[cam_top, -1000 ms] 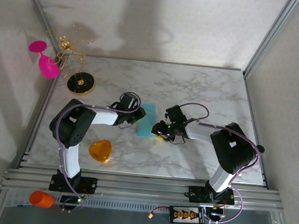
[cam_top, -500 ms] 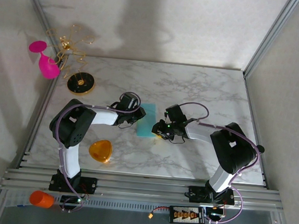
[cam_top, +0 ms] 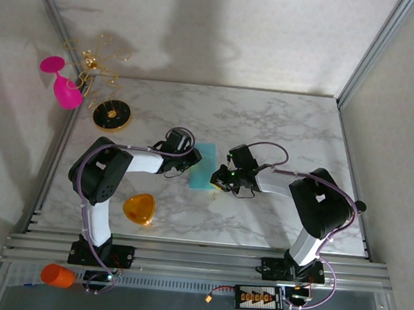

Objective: Fold a paper plane with a square sheet of paper (pick it up from the middle)
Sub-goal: Fold the triangle a second time at the center of the table.

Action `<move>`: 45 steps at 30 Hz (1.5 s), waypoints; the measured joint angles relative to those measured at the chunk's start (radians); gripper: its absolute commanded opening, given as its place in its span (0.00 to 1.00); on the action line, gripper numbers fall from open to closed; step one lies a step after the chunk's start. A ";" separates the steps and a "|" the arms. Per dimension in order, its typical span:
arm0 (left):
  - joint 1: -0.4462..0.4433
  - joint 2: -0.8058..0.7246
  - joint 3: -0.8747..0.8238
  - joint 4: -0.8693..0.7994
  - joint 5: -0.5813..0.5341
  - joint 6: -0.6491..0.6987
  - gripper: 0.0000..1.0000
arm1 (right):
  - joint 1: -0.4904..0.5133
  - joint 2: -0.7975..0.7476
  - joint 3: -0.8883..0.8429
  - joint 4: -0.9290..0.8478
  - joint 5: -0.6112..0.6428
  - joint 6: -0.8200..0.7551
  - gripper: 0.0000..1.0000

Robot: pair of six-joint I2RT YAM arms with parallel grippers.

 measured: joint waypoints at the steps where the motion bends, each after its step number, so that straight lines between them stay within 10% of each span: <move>1: 0.000 -0.001 0.000 -0.003 0.000 0.002 0.23 | 0.000 0.000 0.000 0.000 0.000 0.000 0.05; 45: 0.002 0.050 0.151 -0.201 -0.068 0.182 0.16 | 0.021 0.010 0.061 0.091 -0.053 -0.087 0.00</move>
